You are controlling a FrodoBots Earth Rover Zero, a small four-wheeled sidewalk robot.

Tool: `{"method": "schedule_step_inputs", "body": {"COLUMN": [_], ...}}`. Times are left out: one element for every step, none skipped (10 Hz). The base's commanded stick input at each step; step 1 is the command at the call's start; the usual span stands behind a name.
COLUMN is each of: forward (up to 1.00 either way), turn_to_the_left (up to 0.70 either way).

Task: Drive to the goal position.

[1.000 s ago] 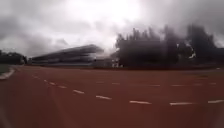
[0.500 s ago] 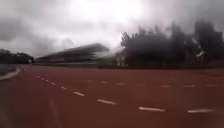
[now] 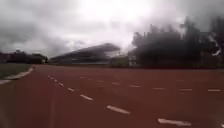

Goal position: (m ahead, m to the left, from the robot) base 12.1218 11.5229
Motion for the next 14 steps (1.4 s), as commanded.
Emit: {"method": "schedule_step_inputs", "body": {"forward": [0.70, 0.70, 0.70, 0.70, 0.70, 0.70, 0.70, 0.70, 0.70, 0.70, 0.70, 0.70, 0.70, 0.70], "turn_to_the_left": [0.35, 0.35, 0.35, 0.35, 0.35, 0.35, 0.35, 0.35, 0.35, 0.35, 0.35, 0.35, 0.35, 0.35]}}
